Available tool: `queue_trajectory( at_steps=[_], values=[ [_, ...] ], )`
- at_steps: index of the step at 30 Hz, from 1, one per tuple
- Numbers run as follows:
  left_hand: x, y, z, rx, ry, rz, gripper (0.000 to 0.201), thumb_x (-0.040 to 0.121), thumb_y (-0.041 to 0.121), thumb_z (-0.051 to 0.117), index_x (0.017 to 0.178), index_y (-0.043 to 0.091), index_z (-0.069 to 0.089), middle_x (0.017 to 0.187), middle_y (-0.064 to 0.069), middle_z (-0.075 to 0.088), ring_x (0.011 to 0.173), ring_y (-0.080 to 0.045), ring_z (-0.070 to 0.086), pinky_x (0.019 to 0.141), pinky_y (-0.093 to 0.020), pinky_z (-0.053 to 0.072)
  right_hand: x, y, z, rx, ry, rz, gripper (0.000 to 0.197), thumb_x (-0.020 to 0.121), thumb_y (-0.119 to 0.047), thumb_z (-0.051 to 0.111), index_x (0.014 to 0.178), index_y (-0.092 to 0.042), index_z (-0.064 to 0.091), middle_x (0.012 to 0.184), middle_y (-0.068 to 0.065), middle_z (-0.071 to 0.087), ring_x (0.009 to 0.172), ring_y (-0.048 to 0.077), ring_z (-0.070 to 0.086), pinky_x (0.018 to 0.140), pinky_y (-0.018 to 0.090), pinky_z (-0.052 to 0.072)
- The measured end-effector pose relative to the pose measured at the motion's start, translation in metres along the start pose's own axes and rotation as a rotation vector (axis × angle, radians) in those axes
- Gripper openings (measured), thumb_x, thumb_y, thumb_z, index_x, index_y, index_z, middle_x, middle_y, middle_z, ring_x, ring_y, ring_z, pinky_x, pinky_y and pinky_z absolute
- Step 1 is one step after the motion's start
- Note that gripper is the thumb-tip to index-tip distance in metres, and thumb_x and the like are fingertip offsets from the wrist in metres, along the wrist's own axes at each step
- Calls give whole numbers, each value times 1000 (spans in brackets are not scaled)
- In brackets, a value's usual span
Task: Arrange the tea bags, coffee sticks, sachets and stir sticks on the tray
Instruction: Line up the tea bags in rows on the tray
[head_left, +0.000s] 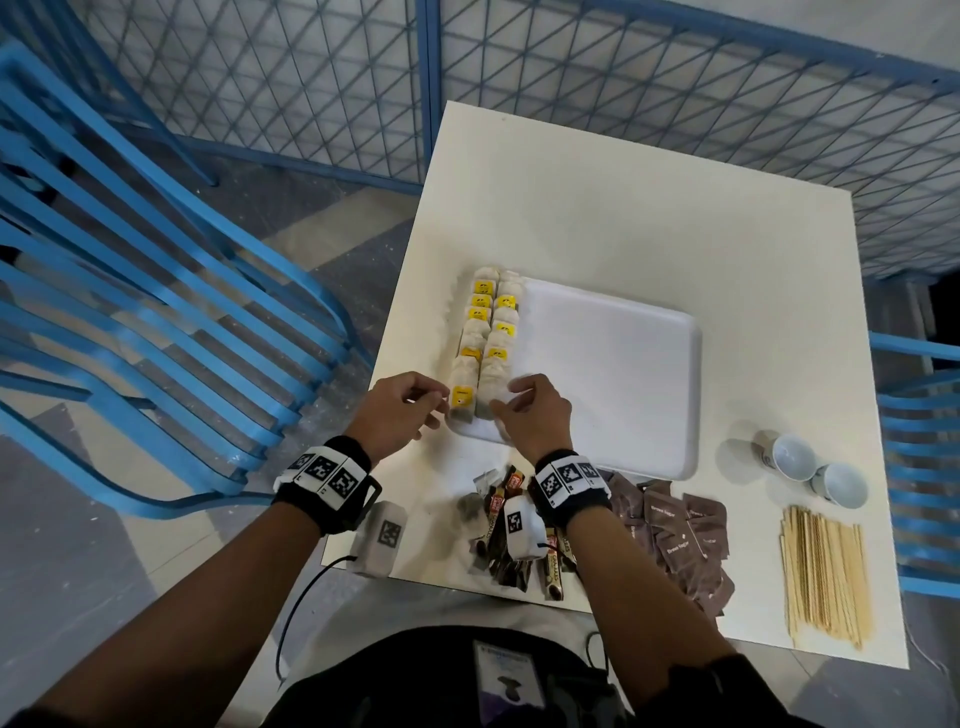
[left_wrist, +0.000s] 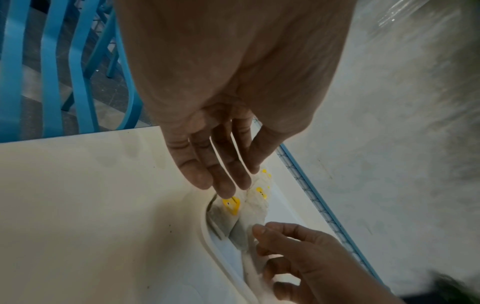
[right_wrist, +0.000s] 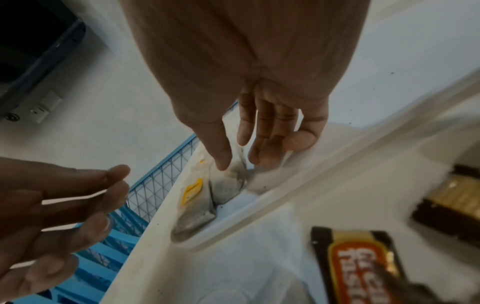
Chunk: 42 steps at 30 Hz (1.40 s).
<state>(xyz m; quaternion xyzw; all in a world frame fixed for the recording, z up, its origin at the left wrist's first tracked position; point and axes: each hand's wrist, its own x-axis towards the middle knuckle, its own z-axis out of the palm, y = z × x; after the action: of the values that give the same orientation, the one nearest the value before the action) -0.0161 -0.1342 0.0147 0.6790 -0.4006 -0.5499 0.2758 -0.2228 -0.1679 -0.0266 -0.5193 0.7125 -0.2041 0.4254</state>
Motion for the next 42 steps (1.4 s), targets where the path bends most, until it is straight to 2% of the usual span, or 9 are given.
queue_trajectory(
  at_steps=[3, 7, 12, 18, 22, 26, 32, 39, 42],
  values=[
    [0, -4, 1, 138, 0, 59, 19, 98, 9, 60, 91, 23, 70, 86, 2, 76, 71, -12, 70, 58, -15, 49, -4, 4, 1, 2, -32, -4, 40, 71, -33, 88, 98, -23, 59, 72, -2, 70, 70, 9, 66, 68, 23, 54],
    [-1, -13, 2, 358, -57, 97, 16, 96, 14, 62, 91, 28, 69, 86, 10, 74, 80, -10, 69, 74, -25, 53, -6, 2, 8, -28, -64, -25, 33, 74, -21, 84, 96, -19, 60, 70, 0, 68, 67, 11, 63, 68, 31, 55],
    [-4, -23, 3, 471, -90, 135, 9, 94, 18, 66, 98, 24, 71, 91, 7, 70, 79, -9, 64, 73, -24, 50, -2, -2, 12, -52, -69, -5, 30, 75, -22, 83, 95, -20, 61, 70, 0, 67, 66, 12, 62, 65, 29, 54],
    [-16, -30, 10, 467, -174, 152, 4, 90, 22, 72, 92, 24, 69, 87, 7, 70, 75, -14, 65, 76, -33, 55, -7, -3, 10, -7, -45, -22, 30, 77, -31, 84, 93, -19, 63, 71, 1, 68, 62, 6, 60, 56, 10, 43],
    [-26, -36, 21, 536, -300, 134, 25, 80, 40, 83, 93, 26, 68, 89, 11, 70, 78, -8, 65, 77, -31, 53, -23, 1, 2, -7, -69, -83, 15, 83, -23, 77, 92, -19, 67, 75, -2, 68, 64, 3, 60, 61, 9, 45],
    [-36, -45, 36, 744, -361, 182, 45, 74, 58, 82, 101, 26, 65, 100, 13, 62, 90, -10, 60, 82, -32, 49, -42, 13, -3, -148, -263, -180, 11, 85, -11, 71, 90, -21, 72, 80, -6, 70, 70, 0, 60, 70, 17, 50],
    [-41, -67, 49, 855, -281, 329, 27, 86, 48, 74, 104, 29, 66, 98, 12, 49, 99, -14, 51, 79, -32, 44, -58, 24, -8, -630, -403, -389, 30, 85, -10, 58, 108, -26, 71, 106, 5, 62, 104, 27, 56, 90, 41, 49],
    [-41, -71, 39, 512, -161, 296, 18, 80, 14, 81, 81, 23, 65, 80, 9, 63, 72, -11, 60, 70, -29, 49, -55, 22, -10, -599, -348, -385, 10, 86, -18, 70, 96, -18, 71, 103, 5, 65, 103, 27, 54, 91, 41, 46],
    [-38, -65, 30, 337, -29, 218, 19, 80, 11, 83, 82, 20, 67, 76, 9, 70, 68, -1, 64, 63, -12, 47, -51, 21, -19, -389, -260, -339, 9, 88, -19, 74, 95, -16, 72, 97, 0, 72, 90, 16, 58, 81, 24, 42]
  ],
)
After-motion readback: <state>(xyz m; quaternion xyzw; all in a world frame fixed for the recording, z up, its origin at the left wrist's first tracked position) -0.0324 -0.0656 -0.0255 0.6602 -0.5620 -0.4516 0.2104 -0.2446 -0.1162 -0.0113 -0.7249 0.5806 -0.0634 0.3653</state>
